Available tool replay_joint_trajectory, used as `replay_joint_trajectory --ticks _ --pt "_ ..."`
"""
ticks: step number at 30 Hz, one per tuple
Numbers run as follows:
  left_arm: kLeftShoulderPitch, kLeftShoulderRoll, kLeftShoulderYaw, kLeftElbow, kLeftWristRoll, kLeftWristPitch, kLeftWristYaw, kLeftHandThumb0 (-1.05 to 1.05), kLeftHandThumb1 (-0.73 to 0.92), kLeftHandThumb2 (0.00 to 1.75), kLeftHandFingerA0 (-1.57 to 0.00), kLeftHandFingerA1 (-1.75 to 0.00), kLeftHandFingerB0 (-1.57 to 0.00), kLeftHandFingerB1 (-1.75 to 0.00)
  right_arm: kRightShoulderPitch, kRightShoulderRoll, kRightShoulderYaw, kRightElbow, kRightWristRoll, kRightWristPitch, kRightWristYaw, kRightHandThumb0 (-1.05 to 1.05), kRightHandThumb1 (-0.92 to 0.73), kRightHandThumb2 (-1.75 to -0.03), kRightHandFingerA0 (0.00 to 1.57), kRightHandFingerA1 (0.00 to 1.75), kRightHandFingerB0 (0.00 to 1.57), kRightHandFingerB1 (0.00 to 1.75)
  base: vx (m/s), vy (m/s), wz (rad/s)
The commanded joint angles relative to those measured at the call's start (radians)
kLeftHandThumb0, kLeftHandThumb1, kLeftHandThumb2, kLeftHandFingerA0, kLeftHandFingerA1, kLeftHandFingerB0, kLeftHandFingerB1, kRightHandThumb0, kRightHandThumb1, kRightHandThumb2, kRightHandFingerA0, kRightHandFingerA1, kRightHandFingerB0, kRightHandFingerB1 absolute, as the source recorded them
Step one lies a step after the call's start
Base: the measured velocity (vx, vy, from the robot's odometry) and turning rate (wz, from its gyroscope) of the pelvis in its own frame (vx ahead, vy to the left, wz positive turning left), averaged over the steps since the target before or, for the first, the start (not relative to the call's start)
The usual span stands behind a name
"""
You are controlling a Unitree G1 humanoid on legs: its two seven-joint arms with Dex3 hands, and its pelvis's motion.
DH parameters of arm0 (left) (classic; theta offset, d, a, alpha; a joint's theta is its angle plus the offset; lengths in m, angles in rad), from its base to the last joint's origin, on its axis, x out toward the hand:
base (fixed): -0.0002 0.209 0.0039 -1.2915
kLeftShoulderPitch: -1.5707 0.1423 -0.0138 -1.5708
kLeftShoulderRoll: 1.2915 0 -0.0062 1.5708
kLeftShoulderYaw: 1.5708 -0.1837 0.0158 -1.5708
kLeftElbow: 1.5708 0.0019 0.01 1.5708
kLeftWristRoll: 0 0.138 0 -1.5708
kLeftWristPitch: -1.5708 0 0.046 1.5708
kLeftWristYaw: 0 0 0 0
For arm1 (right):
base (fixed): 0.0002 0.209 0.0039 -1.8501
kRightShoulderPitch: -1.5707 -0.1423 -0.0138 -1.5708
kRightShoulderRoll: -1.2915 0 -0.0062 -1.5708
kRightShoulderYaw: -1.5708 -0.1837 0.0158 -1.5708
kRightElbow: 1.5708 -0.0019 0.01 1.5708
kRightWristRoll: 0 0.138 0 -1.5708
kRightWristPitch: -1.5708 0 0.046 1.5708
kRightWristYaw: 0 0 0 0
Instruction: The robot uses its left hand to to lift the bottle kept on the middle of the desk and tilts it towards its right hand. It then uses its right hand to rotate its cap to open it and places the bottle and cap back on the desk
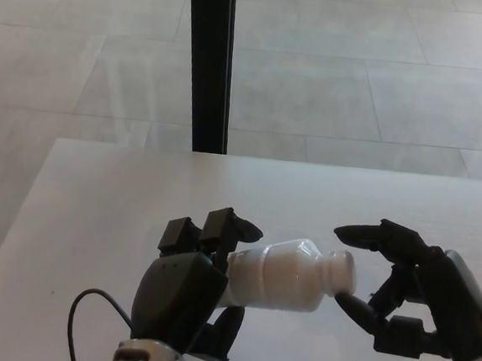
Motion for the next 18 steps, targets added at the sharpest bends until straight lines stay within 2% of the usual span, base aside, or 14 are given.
replay_joint_trajectory --ticks 1,8,13,18 --pt "-0.005 0.003 0.003 0.003 0.012 -0.020 0.019 0.17 0.42 1.46 -1.03 -1.74 -0.90 -1.44 0.004 0.006 -0.012 0.005 0.002 -0.034 -0.025 -0.41 -0.62 -0.60 1.04 1.27 0.59 0.48 0.00 0.000 0.00" --pt "-0.015 0.006 0.002 0.010 0.018 -0.024 0.024 0.16 0.45 1.39 -1.01 -1.73 -0.89 -1.45 0.002 0.003 -0.021 0.019 0.010 -0.054 -0.023 -0.39 -0.64 -0.60 1.03 1.31 0.59 0.48 0.00 0.000 0.00" --pt "-0.016 -0.002 0.008 0.017 0.007 -0.033 0.034 0.18 0.41 1.48 -1.05 -1.75 -0.90 -1.45 0.011 0.001 -0.024 0.015 0.008 -0.041 -0.014 -0.37 -0.63 -0.61 1.05 1.38 0.62 0.49 0.00 0.000 0.00" --pt "-0.020 0.004 0.005 0.024 0.019 -0.038 0.044 0.17 0.39 1.50 -1.02 -1.73 -0.90 -1.45 0.018 -0.013 -0.021 0.028 -0.002 -0.059 -0.013 -0.35 -0.63 -0.61 1.05 1.36 0.61 0.48 0.00 0.000 0.00"
